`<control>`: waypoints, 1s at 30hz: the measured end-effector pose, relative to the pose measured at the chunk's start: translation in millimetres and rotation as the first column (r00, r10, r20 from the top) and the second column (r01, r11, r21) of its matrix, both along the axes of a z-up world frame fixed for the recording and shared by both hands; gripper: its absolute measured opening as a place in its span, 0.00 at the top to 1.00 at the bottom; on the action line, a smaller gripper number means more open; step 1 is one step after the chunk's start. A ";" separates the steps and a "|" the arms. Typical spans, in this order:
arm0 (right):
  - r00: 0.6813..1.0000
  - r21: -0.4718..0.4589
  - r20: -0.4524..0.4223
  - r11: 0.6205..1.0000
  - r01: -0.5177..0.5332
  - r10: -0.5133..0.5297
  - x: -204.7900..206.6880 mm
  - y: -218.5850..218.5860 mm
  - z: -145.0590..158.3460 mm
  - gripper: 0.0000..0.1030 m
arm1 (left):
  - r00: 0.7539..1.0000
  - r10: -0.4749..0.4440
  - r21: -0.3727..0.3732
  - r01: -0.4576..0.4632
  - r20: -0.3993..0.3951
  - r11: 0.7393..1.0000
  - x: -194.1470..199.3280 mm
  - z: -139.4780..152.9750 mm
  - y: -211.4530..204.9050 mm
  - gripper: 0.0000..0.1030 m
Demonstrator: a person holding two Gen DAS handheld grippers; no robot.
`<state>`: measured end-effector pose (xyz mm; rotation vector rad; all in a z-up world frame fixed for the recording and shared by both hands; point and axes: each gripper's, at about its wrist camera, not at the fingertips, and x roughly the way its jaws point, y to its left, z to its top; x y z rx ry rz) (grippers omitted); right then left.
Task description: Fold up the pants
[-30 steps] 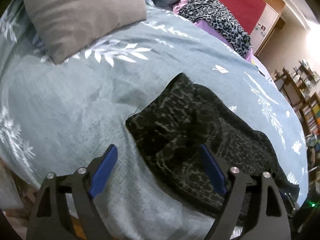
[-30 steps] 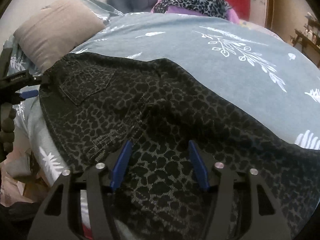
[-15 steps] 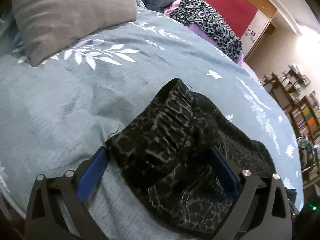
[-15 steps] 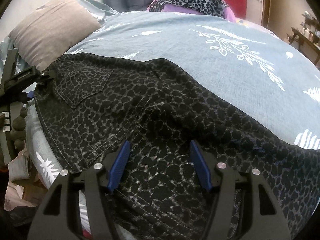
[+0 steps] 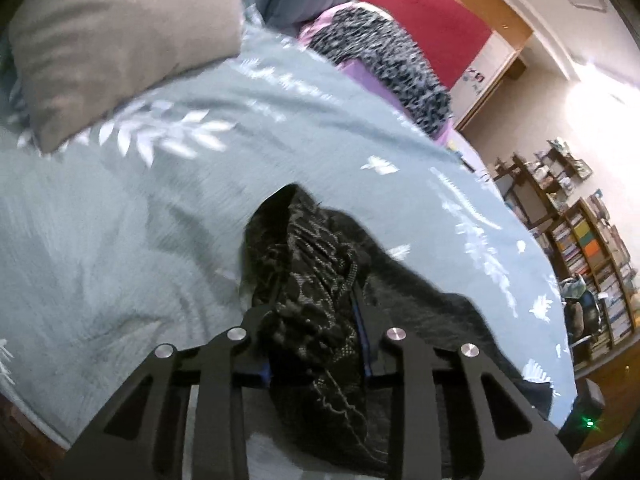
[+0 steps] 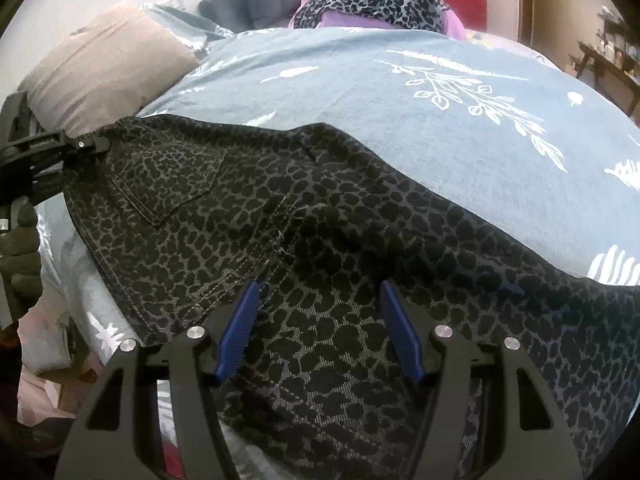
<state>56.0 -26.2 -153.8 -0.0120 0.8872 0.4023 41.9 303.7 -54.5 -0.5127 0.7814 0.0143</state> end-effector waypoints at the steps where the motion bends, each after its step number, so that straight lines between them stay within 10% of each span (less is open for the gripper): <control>1: 1.000 0.011 0.002 1.000 0.008 -0.008 -1.6 -3.2 2.0 0.38 | 1.000 -0.007 0.001 0.007 0.014 1.000 -1.1 7.1 -3.8 0.72; 14: 0.986 0.144 0.049 0.978 0.151 -0.159 -28.0 -75.7 26.5 0.38 | 0.956 -0.222 0.070 0.213 0.189 0.975 -13.5 103.2 -103.2 0.73; 27: 0.927 0.263 0.075 0.904 0.338 -0.368 -61.0 -175.5 40.2 0.37 | 0.790 -0.574 0.239 0.527 0.215 0.815 -23.3 143.8 -273.3 0.88; 30: 0.927 0.301 0.059 0.892 0.337 -0.370 -64.2 -183.4 36.7 0.37 | 0.792 -0.584 0.214 0.548 0.178 0.808 -16.0 137.2 -283.3 0.88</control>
